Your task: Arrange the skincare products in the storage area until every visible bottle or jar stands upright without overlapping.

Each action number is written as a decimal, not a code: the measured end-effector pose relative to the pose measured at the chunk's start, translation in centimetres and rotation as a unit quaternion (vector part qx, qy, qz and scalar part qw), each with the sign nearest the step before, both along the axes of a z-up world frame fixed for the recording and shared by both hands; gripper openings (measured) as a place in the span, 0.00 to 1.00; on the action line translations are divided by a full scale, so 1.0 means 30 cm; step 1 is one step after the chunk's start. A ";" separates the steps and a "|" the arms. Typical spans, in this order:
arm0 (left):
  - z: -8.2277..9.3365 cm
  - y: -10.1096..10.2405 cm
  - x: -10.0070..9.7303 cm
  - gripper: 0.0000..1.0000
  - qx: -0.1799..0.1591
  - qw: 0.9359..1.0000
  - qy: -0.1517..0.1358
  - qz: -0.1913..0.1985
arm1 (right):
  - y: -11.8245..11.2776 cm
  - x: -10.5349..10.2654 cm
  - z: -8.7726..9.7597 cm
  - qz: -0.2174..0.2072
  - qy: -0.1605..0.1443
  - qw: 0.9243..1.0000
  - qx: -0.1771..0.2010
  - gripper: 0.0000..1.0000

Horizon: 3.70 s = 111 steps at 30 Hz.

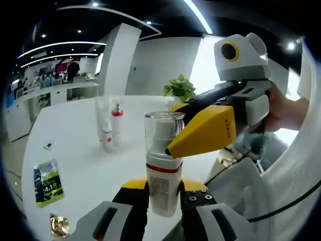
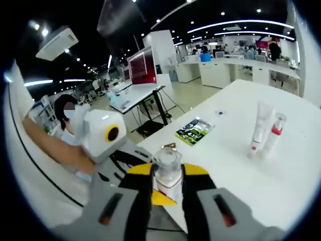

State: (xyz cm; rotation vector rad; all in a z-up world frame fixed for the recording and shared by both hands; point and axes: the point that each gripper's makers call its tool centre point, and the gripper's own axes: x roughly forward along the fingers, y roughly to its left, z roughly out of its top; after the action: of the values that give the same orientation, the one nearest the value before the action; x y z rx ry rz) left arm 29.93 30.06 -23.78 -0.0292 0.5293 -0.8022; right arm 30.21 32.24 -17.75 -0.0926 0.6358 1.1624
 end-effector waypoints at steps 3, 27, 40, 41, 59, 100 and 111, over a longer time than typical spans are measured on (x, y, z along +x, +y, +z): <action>-0.013 0.022 0.006 0.34 0.001 1.000 0.007 0.018 | 0.008 0.017 0.011 0.001 -0.005 1.000 0.009 0.17; 0.084 -0.028 -0.062 0.23 -0.076 0.990 -0.014 -0.121 | 0.056 -0.063 0.053 0.120 -0.005 0.991 0.062 0.21; -0.108 0.231 0.016 0.45 0.137 0.989 0.002 0.052 | 0.011 0.085 0.030 0.018 -0.030 0.997 0.069 0.22; -0.122 0.254 0.012 0.46 0.157 0.986 0.005 0.059 | 0.005 0.106 0.023 0.012 -0.036 0.997 0.065 0.22; -0.359 0.437 -0.067 0.40 0.317 0.941 0.038 0.111 | -0.097 0.445 -0.068 -0.098 -0.039 0.993 0.045 0.22; -0.405 0.447 -0.087 0.36 0.280 0.946 0.091 0.133 | -0.178 0.736 -0.272 -0.149 -0.092 0.984 0.006 0.22; -0.415 0.456 -0.093 0.35 0.281 0.945 0.099 0.135 | -0.188 0.786 -0.290 -0.175 -0.128 0.976 0.020 0.22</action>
State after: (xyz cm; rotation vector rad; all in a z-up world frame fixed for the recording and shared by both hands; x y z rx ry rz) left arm 27.14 43.73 -36.22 0.3421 0.9094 -0.3606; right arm 53.79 26.61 -26.44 -0.0900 0.3793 0.8056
